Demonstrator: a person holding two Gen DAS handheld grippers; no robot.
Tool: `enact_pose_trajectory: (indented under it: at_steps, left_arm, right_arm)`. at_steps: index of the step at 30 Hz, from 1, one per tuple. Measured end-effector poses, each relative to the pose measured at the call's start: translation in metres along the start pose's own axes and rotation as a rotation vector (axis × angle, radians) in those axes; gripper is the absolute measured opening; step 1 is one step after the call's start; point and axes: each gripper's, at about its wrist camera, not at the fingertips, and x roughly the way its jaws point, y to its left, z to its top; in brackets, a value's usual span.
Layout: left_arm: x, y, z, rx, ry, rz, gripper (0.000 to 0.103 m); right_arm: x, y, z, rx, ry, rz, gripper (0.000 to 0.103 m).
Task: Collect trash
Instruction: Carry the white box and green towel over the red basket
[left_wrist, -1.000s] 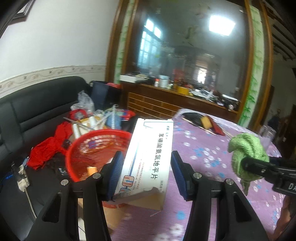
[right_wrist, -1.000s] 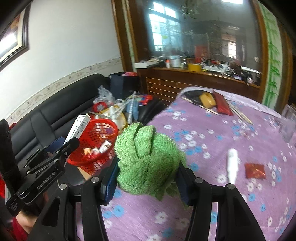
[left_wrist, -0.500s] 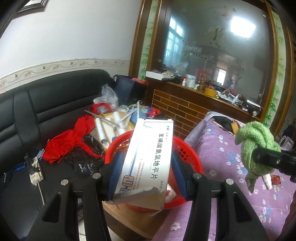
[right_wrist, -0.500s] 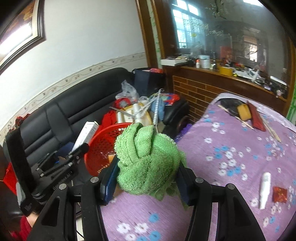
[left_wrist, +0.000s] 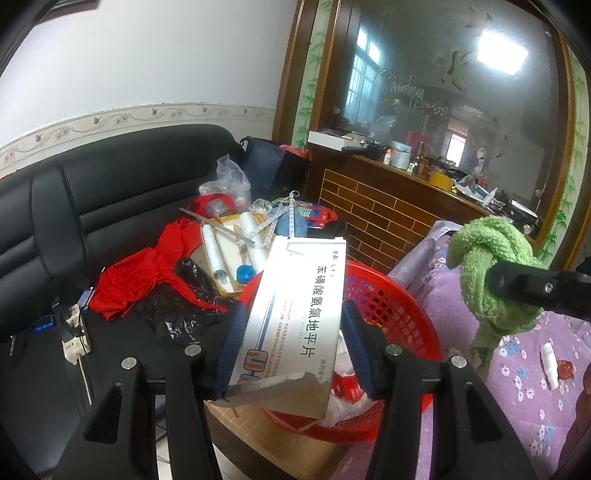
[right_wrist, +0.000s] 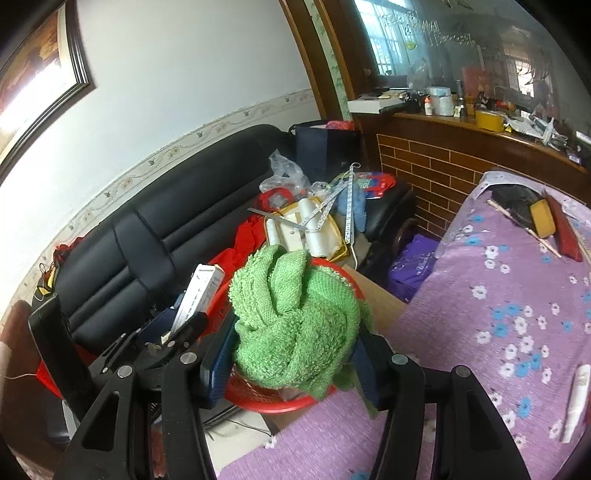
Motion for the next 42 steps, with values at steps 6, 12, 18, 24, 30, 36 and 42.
enact_pose_trajectory:
  at_steps: [6, 12, 18, 24, 30, 36, 42]
  left_arm:
    - [0.009, 0.001, 0.001, -0.004, 0.008, 0.002, 0.052]
    - [0.014, 0.005, 0.0, -0.005, 0.014, 0.006, 0.052]
    - [0.02, 0.008, -0.001, -0.012, 0.024, 0.008, 0.052]
    - [0.023, 0.01, 0.002, -0.025, 0.026, 0.007, 0.052]
    - [0.025, 0.009, 0.004, -0.026, 0.031, 0.006, 0.052]
    - [0.032, 0.006, 0.008, -0.026, 0.04, 0.009, 0.052]
    - [0.037, 0.005, 0.009, -0.025, 0.043, 0.013, 0.052]
  right_arm:
    - [0.014, 0.004, 0.013, 0.023, 0.004, 0.047, 0.063]
    - [0.023, 0.008, 0.021, 0.039, -0.004, 0.076, 0.063]
    - [0.035, 0.004, 0.024, 0.076, 0.008, 0.096, 0.063]
    - [0.042, 0.002, 0.027, 0.099, 0.011, 0.123, 0.064]
    - [0.048, -0.002, 0.029, 0.117, 0.012, 0.137, 0.064]
    - [0.054, -0.009, 0.029, 0.136, 0.019, 0.14, 0.064]
    - [0.057, -0.014, 0.031, 0.153, 0.022, 0.145, 0.064]
